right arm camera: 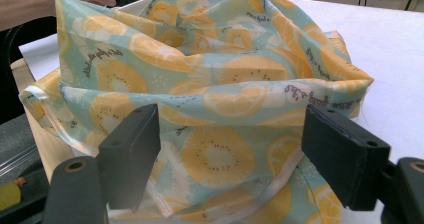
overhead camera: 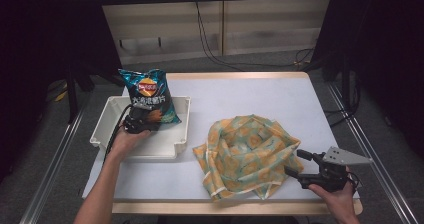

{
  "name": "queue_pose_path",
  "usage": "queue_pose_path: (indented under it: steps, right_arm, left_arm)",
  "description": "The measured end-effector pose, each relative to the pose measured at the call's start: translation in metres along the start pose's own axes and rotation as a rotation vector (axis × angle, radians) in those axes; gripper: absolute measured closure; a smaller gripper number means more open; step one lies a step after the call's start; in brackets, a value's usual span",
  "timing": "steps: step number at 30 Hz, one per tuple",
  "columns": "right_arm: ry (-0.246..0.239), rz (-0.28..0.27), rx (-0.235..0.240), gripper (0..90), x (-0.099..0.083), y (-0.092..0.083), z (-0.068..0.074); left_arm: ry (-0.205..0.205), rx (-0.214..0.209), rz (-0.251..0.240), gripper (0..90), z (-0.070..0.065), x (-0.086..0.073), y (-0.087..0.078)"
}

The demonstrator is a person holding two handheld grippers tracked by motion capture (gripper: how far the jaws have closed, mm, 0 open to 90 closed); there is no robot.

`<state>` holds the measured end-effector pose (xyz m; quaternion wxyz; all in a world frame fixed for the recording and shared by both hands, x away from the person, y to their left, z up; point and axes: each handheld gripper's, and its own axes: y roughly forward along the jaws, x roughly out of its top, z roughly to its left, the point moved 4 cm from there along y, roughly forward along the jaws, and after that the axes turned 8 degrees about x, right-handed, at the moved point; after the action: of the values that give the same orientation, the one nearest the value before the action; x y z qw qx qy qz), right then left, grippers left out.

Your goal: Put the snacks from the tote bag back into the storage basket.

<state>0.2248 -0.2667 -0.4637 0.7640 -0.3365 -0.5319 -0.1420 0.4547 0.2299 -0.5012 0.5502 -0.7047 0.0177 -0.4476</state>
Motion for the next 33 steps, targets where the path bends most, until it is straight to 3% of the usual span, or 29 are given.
queue_pose_path:
  steps: [6,11,14,17,18,22,25,26,27,29,33]
  right_arm:
    - [0.001,-0.001,-0.001,23.4,0.000,-0.001,-0.001]
    - [0.002,-0.001,-0.002,23.4,0.000,-0.001,-0.001]
    - [0.004,-0.003,-0.002,23.4,0.000,-0.001,-0.001]
    - [-0.002,-0.001,-0.003,23.4,0.000,-0.001,-0.001]
    - [0.003,0.000,-0.003,23.4,0.000,-0.001,0.000]
    - [0.002,-0.001,-0.005,23.4,0.000,-0.001,0.000]
    - [0.002,-0.006,-0.006,23.4,0.000,-0.001,-0.001]
    - [0.001,-0.006,-0.010,23.4,0.000,-0.002,-0.001]
    - [-0.003,-0.006,-0.010,23.4,0.000,-0.002,-0.001]
    - [-0.003,-0.009,-0.010,23.4,0.000,-0.003,0.000]
    - [-0.001,-0.011,-0.012,23.3,0.001,-0.003,-0.001]
  left_arm:
    - [0.003,0.008,0.002,87.2,0.004,-0.004,-0.003]
    - [-0.016,0.004,-0.025,86.5,-0.003,-0.008,-0.006]
    - [-0.003,0.004,-0.032,85.9,-0.007,-0.009,-0.012]
    - [-0.010,-0.011,-0.067,84.6,-0.010,-0.009,-0.019]
    - [0.010,0.001,-0.068,83.1,-0.010,-0.010,-0.022]
    - [-0.029,-0.010,-0.187,74.6,-0.018,-0.012,-0.035]
    - [-0.028,-0.005,-0.216,67.5,-0.024,-0.014,-0.041]
    - [-0.051,-0.006,-0.240,64.0,-0.028,-0.015,-0.046]
    - [-0.055,-0.004,-0.250,55.1,-0.030,-0.016,-0.048]
    - [-0.070,-0.012,-0.288,52.8,-0.035,-0.020,-0.053]
    - [-0.071,-0.007,-0.319,41.2,-0.045,-0.023,-0.064]
